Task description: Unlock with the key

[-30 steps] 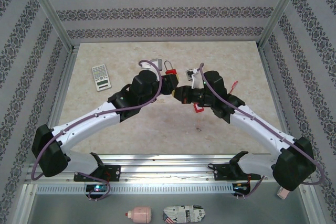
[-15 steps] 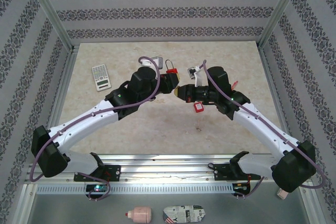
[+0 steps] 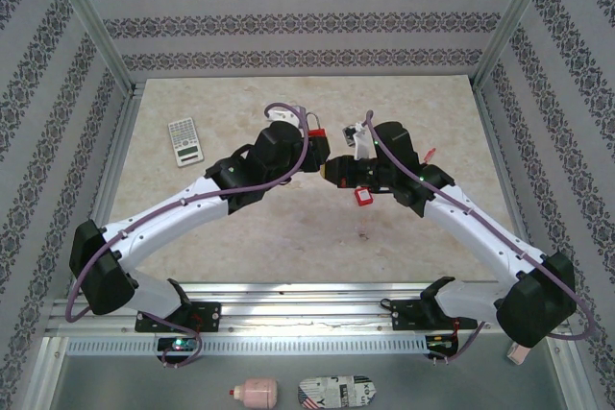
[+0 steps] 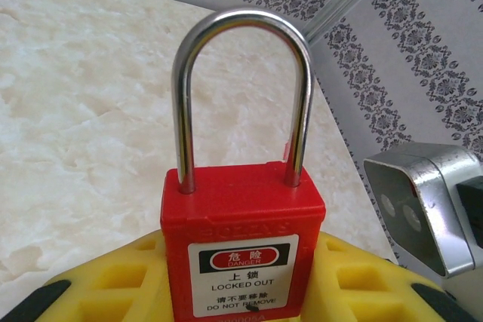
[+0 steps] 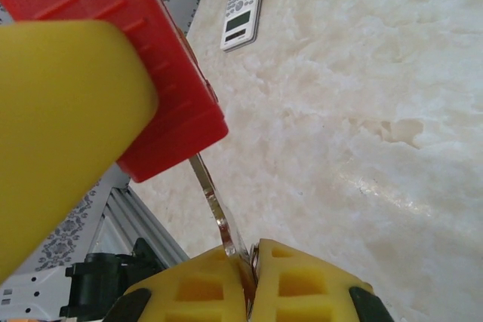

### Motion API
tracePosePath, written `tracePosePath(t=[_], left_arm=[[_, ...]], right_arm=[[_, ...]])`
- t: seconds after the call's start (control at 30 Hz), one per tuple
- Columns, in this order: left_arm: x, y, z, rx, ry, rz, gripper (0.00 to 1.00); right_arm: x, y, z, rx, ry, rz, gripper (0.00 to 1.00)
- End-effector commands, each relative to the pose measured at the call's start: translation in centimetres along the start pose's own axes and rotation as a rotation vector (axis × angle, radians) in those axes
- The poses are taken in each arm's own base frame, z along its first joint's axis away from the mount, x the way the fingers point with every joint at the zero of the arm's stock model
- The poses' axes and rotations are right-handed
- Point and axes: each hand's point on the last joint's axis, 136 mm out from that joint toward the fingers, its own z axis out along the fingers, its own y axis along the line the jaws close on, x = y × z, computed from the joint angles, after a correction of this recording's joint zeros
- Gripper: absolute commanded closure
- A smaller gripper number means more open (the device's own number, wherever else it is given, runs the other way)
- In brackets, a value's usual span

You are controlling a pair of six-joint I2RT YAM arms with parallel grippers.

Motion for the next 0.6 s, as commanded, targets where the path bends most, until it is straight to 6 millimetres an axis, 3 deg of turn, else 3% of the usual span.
tracePosePath(t=[0.0, 0.17, 0.57], left_arm=[[11.2, 0.8, -0.4, 0.017, 0.385, 0.029, 1.00], [11.6, 0.0, -0.9, 0.052, 0.388, 0.052, 1.00], [13.4, -0.9, -0.3, 0.095, 0.444, 0.053, 1.00]], right_arm=[[-10.4, 7.8, -4.5, -0.179, -0.421, -0.217, 1.00], [-11.4, 8.0, -5.1, -0.225, -0.446, -0.207, 1.00], [-11.8, 10.8, -5.2, -0.323, -0.411, -0.291, 1.00]])
